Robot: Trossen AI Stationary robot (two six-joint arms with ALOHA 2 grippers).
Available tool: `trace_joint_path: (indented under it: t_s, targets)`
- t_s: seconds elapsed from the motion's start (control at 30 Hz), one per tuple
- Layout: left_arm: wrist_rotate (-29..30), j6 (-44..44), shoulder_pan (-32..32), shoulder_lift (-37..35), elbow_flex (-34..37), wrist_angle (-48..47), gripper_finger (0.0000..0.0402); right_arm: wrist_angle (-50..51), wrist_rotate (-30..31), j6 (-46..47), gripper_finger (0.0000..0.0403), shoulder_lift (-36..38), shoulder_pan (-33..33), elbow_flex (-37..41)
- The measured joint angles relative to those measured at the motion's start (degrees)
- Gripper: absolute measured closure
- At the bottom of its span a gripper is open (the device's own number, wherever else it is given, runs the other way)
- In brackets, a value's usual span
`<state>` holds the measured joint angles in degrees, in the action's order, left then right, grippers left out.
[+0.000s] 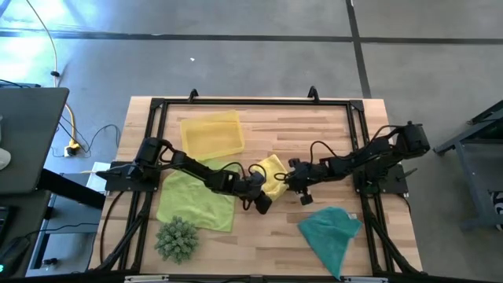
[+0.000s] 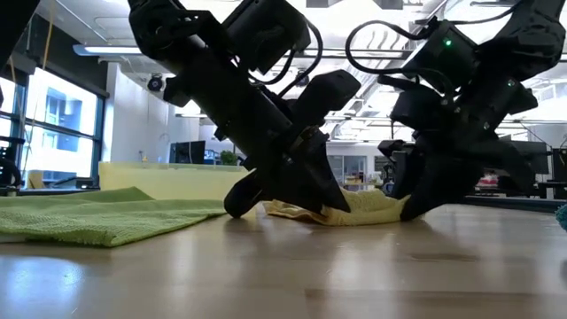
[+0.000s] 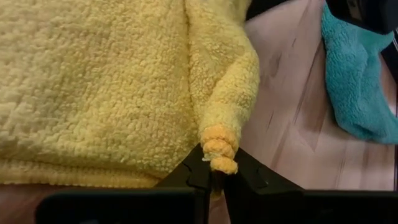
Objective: Roll microfiber towels into tight, uniform cylinder then place into a basket
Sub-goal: Roll the yellow microfiber towel
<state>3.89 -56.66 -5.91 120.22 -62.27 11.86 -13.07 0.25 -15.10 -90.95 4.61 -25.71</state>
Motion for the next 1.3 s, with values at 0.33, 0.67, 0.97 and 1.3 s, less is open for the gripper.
trace_joint_path:
  t_s: [0.33,0.67,0.97,1.3]
  targets:
    - [-0.90,9.35,0.00,-2.40,0.12,-3.68,0.0348,-0.66,-6.54,6.86,0.0395,-0.09,-0.77,0.00]
    - [-0.62,28.79,-1.00,-9.17,0.53,-18.71,0.0267,0.70,-24.91,19.25,0.0401,-0.38,-6.04,0.24]
    - [14.66,51.21,-6.46,-11.41,0.41,-7.23,0.0256,1.86,-35.02,35.58,0.0402,-0.46,-11.71,-0.92]
    - [20.18,53.90,-4.21,-7.11,0.24,-0.02,0.0241,4.45,-37.67,42.48,0.0401,-0.55,-14.39,-2.95]
